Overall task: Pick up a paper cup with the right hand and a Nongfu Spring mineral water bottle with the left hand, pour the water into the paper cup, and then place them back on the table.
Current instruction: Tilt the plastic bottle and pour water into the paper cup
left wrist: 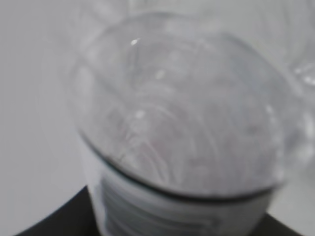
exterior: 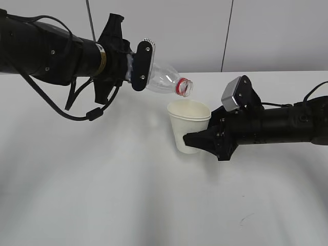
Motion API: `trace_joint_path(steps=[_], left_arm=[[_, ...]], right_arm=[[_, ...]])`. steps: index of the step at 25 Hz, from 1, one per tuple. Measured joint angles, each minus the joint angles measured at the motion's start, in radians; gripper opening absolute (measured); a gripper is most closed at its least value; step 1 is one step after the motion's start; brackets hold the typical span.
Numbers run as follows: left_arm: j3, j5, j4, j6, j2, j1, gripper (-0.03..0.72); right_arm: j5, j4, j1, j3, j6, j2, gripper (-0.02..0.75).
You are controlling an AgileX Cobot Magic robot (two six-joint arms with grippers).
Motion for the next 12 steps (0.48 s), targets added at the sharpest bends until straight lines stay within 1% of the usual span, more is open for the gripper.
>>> trace_joint_path(steps=[12], left_arm=[[0.0,0.016,0.0,0.035,0.0,0.0,0.308]], right_arm=[[0.0,-0.032,0.0,0.0,0.0,0.0,0.431]])
